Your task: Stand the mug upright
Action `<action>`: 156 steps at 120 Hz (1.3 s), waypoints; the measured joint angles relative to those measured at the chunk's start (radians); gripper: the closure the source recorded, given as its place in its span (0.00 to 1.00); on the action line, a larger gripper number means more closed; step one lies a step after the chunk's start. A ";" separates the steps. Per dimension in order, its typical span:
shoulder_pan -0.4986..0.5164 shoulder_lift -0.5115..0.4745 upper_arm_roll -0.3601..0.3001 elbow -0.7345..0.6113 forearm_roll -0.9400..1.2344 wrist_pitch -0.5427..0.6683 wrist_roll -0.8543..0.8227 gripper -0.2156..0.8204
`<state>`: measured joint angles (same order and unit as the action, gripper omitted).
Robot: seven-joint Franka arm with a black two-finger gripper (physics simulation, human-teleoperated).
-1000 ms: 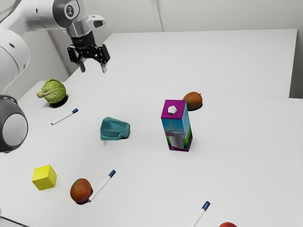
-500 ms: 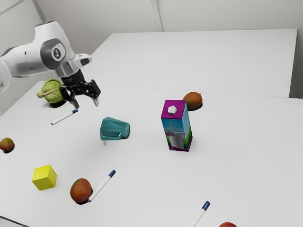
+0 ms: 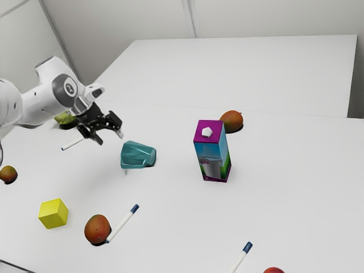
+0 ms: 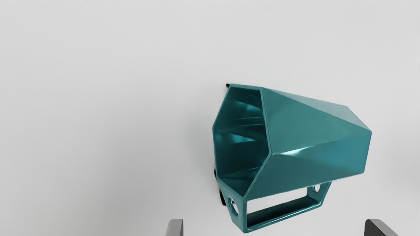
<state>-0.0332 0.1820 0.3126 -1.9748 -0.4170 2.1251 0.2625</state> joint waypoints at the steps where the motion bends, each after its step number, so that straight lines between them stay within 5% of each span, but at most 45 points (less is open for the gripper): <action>1: 0.000 0.002 0.000 -0.001 -0.008 0.003 0.005 0.21; 57: 0.042 0.122 0.002 -0.004 -0.397 0.064 0.287 0.21; 156: 0.052 0.178 0.020 -0.033 -0.710 -0.113 0.557 0.22</action>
<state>0.0183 0.3598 0.3328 -2.0079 -1.1268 2.0123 0.8190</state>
